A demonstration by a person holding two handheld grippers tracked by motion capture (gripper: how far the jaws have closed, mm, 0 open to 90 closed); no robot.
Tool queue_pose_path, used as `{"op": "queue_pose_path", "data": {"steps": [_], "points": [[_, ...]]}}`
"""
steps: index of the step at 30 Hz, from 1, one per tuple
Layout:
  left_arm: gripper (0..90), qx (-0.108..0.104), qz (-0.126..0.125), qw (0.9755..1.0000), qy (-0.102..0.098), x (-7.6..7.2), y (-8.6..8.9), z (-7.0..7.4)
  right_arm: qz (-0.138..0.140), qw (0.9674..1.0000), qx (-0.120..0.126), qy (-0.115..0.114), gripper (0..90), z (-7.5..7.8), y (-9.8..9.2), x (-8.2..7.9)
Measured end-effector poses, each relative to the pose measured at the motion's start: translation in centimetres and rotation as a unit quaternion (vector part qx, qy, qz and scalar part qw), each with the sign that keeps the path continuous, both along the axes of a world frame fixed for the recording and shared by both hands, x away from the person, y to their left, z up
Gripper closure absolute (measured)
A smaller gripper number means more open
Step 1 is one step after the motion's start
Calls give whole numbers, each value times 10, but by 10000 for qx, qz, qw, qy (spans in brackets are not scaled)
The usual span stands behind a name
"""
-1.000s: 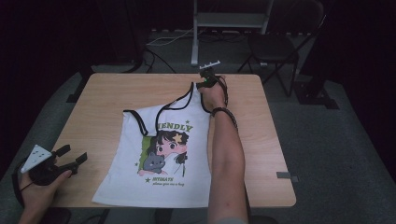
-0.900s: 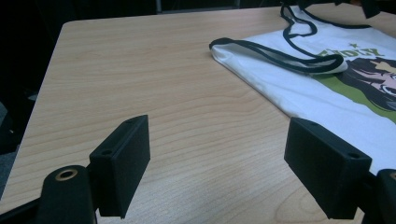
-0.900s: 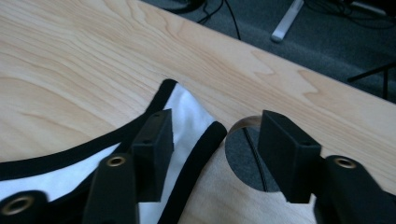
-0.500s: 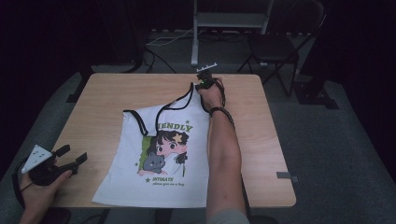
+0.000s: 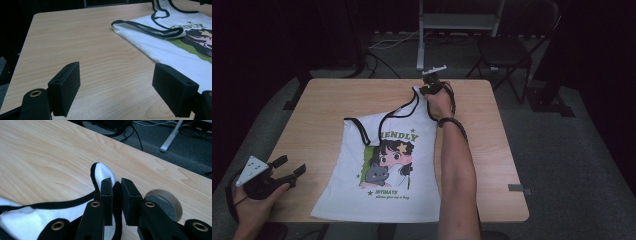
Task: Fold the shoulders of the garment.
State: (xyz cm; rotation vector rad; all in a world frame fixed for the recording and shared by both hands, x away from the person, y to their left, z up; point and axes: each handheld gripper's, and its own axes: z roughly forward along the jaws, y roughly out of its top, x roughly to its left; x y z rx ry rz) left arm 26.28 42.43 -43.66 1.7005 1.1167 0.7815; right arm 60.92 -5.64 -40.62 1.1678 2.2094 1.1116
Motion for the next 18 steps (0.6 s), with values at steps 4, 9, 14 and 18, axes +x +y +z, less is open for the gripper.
{"op": "queue_pose_path", "data": {"steps": [4,9,14,18], "points": [[221,-132,30,9999,25,0,2,0,45,10000,10,-73,812,5,3,-10],[221,-78,10,10000,3,-1,2,0,177,9996,-51,-218,824,9,10,-23],[221,-96,14,9999,-25,-1,2,0,229,9995,-79,-210,841,9,13,-32],[221,-84,4,10000,-31,-1,2,0,250,9993,-126,-233,847,10,15,-39]]}}
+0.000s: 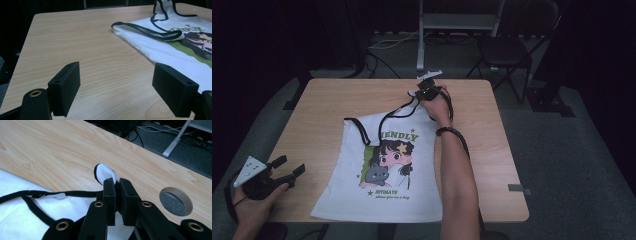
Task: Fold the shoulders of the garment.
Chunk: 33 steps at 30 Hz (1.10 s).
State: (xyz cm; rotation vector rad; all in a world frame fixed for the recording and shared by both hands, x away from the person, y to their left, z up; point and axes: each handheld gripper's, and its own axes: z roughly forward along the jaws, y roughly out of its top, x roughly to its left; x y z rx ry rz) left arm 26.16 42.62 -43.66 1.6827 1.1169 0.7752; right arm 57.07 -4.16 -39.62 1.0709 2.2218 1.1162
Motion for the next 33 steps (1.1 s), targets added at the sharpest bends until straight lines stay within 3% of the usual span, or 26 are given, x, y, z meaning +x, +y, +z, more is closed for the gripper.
{"op": "queue_pose_path", "data": {"steps": [17,22,33], "points": [[222,67,-34,10000,-12,-1,-1,0,292,9983,-299,-416,845,-2,12,-35],[222,79,-43,10000,-40,-1,-1,0,352,9969,-422,-566,844,0,13,-52],[222,56,-3,10000,-22,-1,0,0,446,9960,-533,-568,840,-8,18,-82]]}}
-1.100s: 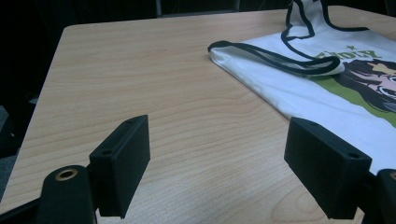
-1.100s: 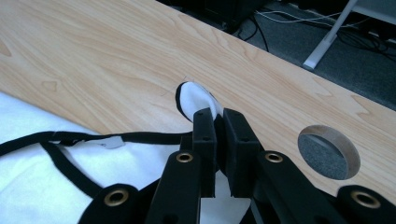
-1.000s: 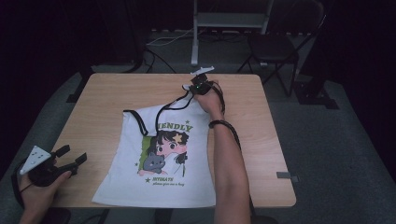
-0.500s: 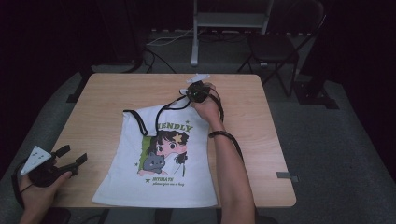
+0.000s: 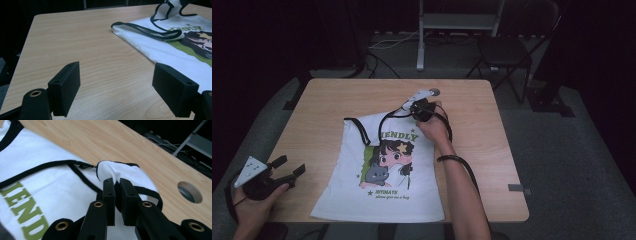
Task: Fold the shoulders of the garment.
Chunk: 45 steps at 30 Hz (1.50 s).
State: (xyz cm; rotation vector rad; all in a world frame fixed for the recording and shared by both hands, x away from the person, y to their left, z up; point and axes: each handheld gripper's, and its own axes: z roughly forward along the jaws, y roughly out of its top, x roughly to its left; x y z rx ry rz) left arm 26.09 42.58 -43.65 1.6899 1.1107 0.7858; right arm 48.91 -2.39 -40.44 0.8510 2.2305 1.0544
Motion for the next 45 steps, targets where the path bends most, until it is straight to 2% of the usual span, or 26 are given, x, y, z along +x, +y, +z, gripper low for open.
{"op": "queue_pose_path", "data": {"steps": [8,17,23,31,45], "points": [[221,21,-7,10000,-23,0,-1,0,44,10000,-34,-6,837,-3,4,-14],[221,45,-21,10000,-42,0,-2,0,14,10000,-35,-6,833,-1,3,-20],[221,64,-24,10000,-51,0,-2,0,74,9999,-65,-32,832,-2,5,-24],[221,64,-24,10000,-54,0,-2,0,136,9998,-101,48,830,-5,7,-31],[221,67,-21,10000,-55,0,-2,0,280,9994,-184,7,827,-6,10,-39]]}}
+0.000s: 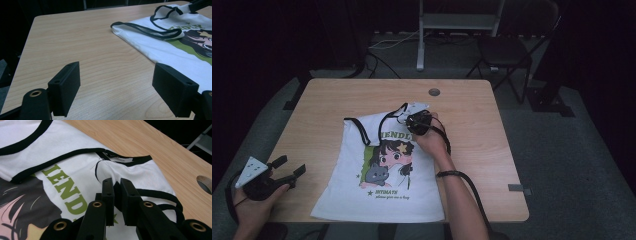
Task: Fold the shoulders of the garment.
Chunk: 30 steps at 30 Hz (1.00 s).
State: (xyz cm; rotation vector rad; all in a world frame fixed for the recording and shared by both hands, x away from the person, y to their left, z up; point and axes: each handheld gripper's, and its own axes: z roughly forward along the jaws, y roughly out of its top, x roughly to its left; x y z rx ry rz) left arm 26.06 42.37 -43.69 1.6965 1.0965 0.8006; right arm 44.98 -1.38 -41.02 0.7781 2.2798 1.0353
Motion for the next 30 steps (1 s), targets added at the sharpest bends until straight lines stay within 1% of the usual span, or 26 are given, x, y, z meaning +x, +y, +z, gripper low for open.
{"op": "queue_pose_path", "data": {"steps": [1,6,7,17,19,21,24,30], "points": [[222,-1,1,10000,1,0,0,0,-13,10000,21,17,827,0,0,-1],[221,4,0,10000,19,0,0,0,36,10000,-41,10,824,0,0,-5],[221,4,1,10000,19,0,0,0,4,10000,4,46,824,0,0,-6],[221,23,-2,10000,17,0,-1,0,171,9998,-110,51,825,-6,1,-13],[221,23,2,10000,18,0,-1,0,153,9998,-92,86,825,-6,2,-15],[221,24,1,10000,22,0,-1,0,172,9997,-142,73,825,-7,2,-17],[221,24,-1,10000,18,0,-1,0,172,9997,-122,84,824,-9,1,-18],[222,37,0,10000,17,0,-1,0,230,9996,-170,76,824,-10,2,-22]]}}
